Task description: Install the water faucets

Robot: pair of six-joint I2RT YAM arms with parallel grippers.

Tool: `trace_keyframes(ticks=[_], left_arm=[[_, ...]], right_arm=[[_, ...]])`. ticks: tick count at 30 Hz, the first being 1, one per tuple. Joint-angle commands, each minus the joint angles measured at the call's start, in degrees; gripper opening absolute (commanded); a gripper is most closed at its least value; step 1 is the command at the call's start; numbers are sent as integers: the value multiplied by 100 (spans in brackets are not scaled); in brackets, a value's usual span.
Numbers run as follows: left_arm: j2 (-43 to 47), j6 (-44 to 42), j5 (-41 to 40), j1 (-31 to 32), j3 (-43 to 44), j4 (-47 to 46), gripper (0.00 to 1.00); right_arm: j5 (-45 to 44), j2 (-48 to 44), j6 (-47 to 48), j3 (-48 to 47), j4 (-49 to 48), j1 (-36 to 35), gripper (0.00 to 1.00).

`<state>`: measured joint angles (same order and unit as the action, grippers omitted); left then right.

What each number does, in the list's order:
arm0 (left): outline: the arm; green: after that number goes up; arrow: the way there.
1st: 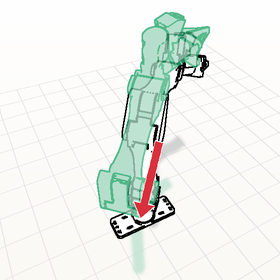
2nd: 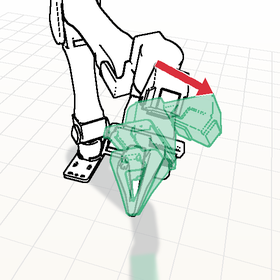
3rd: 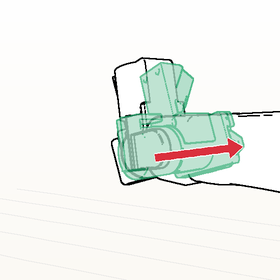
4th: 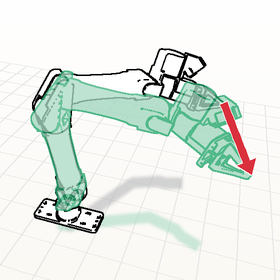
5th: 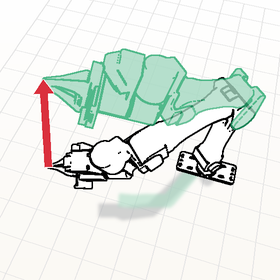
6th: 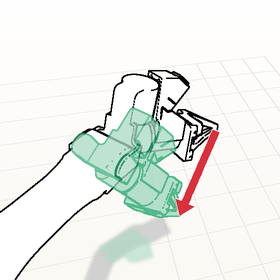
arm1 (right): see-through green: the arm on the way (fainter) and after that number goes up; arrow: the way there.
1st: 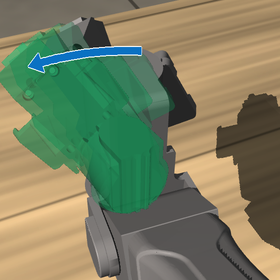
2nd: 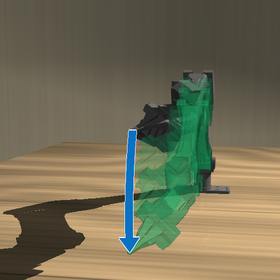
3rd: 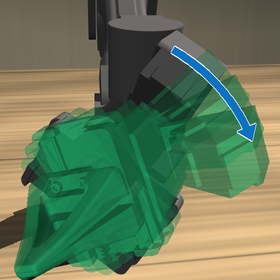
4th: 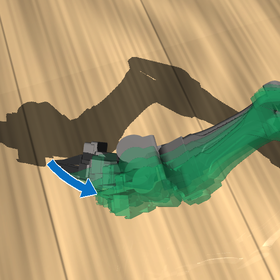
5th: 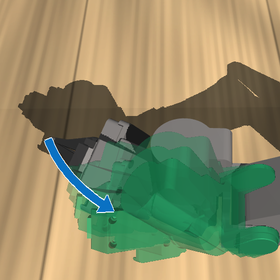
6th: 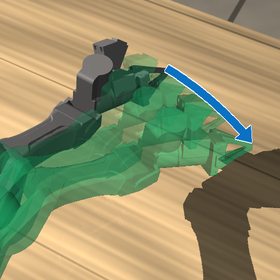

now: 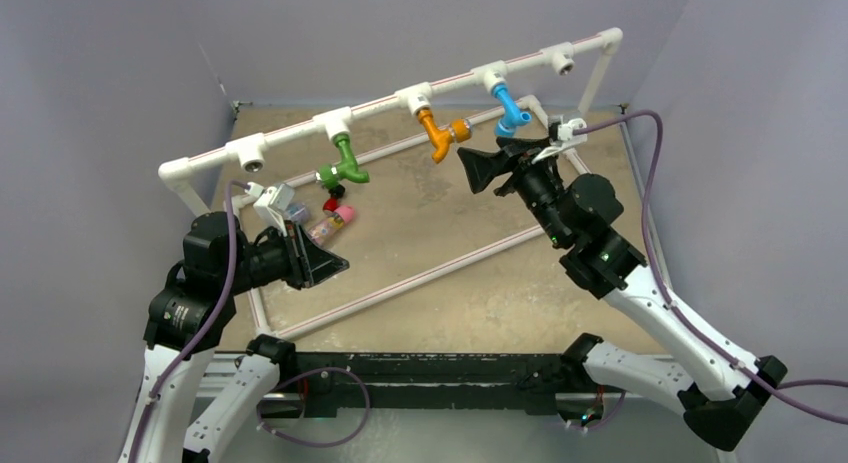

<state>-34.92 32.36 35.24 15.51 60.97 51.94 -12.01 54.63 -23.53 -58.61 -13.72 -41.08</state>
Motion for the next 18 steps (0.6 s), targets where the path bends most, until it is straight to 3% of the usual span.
trace_keyframes(ticks=[1,8,12,18], left_arm=[[-33,-22,-44,31,47,-123,15],[-33,-46,-44,31,20,-127,16],[-32,-50,20,40,-25,-198,16],[-23,-54,49,40,12,-163,16]], right_arm=[[294,-111,3096,-447,557,1,85],[1192,-306,7099,-399,728,-17,84],[691,-108,8880,-339,575,-313,83],[-92,251,10502,122,-90,-876,82]])
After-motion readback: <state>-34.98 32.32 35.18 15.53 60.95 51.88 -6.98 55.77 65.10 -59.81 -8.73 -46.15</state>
